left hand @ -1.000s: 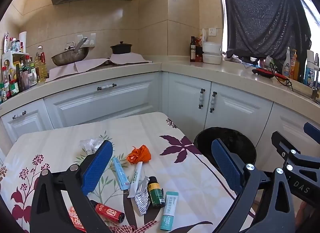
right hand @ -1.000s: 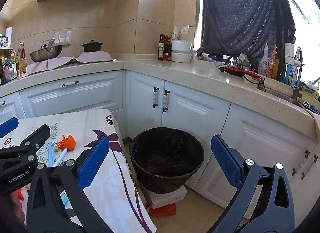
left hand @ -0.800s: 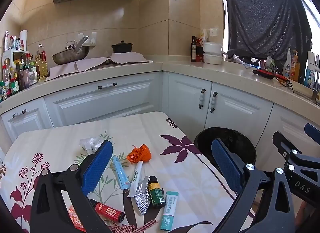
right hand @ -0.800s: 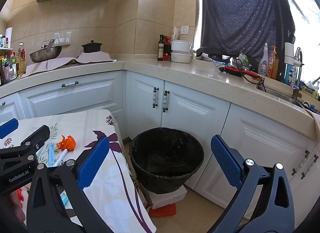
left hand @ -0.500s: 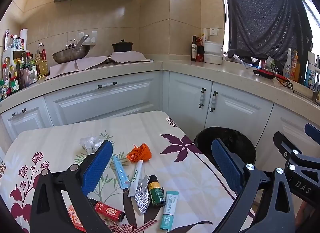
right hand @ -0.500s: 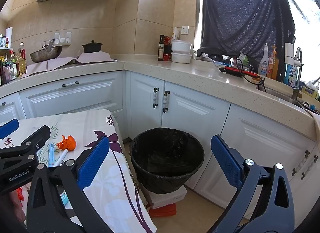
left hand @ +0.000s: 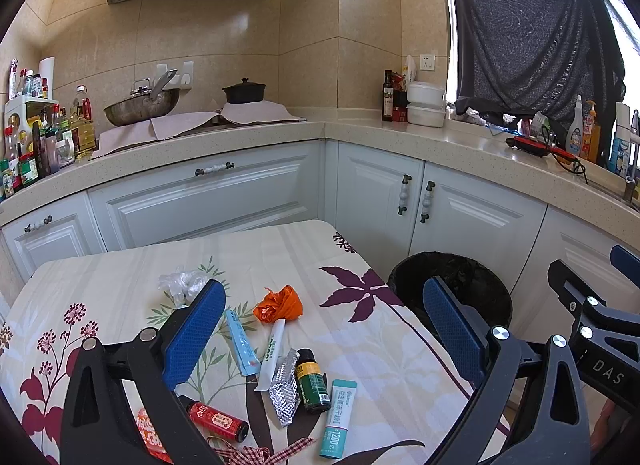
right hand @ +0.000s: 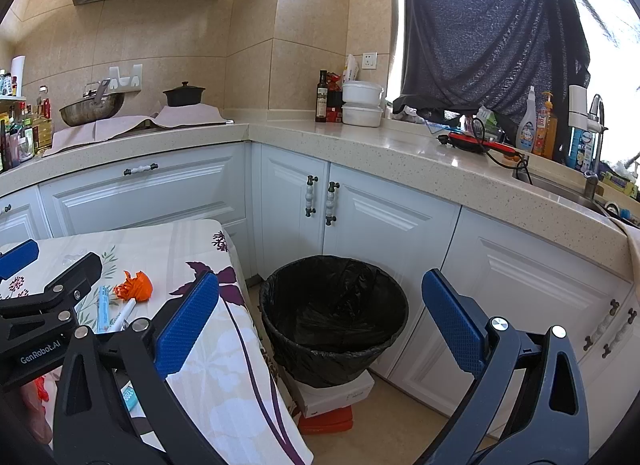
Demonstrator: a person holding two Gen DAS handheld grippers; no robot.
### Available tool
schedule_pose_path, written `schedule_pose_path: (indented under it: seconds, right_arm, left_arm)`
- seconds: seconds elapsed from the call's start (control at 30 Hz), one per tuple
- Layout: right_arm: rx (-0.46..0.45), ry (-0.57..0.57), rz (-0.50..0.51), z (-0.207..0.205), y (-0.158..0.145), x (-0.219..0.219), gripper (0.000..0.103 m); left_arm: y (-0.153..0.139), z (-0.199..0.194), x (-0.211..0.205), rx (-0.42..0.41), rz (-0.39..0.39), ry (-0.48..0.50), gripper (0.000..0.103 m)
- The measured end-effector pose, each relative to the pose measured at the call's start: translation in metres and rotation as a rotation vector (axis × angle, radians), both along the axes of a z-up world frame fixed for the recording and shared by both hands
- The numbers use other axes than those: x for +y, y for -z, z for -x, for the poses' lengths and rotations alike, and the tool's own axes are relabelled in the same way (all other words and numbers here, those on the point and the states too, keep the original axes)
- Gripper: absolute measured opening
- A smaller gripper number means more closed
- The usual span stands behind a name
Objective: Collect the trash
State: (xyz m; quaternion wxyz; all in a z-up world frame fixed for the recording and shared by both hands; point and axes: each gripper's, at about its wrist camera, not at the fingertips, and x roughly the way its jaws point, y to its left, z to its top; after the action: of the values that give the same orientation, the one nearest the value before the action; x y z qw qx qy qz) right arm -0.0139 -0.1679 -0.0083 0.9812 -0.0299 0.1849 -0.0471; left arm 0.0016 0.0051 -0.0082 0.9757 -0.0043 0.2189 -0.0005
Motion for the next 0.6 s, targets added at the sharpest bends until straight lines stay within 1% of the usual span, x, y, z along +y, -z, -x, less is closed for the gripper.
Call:
schedule_pose_path:
  seconds: [0.6]
  right_arm:
    - [-0.001,-0.001,-0.001,0.0003,-0.0012,-0.0019,0.099]
  left_arm:
    - [0.0027,-0.0005,-0.0002,0.004,-0.001,0.001,0.096]
